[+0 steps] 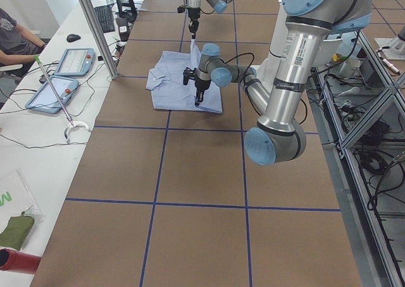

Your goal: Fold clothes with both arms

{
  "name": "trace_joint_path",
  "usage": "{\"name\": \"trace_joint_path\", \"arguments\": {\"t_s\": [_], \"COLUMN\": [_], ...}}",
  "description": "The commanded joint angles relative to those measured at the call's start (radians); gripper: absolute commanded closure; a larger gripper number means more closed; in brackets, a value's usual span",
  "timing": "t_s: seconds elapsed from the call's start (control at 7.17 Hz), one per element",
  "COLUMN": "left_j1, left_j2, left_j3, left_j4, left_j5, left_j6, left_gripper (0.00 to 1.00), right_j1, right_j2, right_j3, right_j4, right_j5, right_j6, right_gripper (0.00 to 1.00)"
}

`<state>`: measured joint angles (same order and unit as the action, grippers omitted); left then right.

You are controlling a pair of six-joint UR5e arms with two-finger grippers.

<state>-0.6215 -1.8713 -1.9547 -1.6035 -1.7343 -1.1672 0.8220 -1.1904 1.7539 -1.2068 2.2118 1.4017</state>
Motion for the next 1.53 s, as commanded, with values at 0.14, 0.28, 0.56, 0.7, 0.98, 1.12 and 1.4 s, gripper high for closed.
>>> {"name": "trace_joint_path", "arguments": {"t_s": [0.14,0.28,0.56,0.7,0.98,1.12,1.4], "left_j1": [-0.053,-0.059,-0.085,-0.110,-0.153,-0.152,-0.156], "left_j2": [-0.064,-0.098,-0.149,-0.149,-0.201,-0.224,-0.241], "left_j3": [0.054,0.083,0.135,0.140,0.247,0.319,0.370], "left_j4": [-0.024,-0.024,-0.026,-0.029,-0.089,-0.164,-0.197], "left_j5": [-0.004,-0.014,-0.014,-0.016,-0.016,-0.014,-0.014], "left_j6": [0.032,0.032,0.032,0.041,0.089,0.089,0.089], "left_gripper": [1.00,1.00,1.00,1.00,1.00,1.00,1.00], "right_j1": [0.035,0.040,0.063,0.077,0.089,0.089,0.095], "right_j2": [0.096,0.112,0.130,0.134,0.196,0.233,0.278], "right_j3": [-0.108,-0.134,-0.172,-0.192,-0.272,-0.313,-0.378], "right_j4": [0.000,0.001,0.003,0.003,0.003,0.006,0.007], "right_j5": [0.002,0.002,0.002,0.003,0.003,0.003,0.003], "right_j6": [-0.023,-0.035,-0.061,-0.078,-0.079,-0.082,-0.086], "right_gripper": [1.00,1.00,1.00,1.00,1.00,1.00,1.00]}}
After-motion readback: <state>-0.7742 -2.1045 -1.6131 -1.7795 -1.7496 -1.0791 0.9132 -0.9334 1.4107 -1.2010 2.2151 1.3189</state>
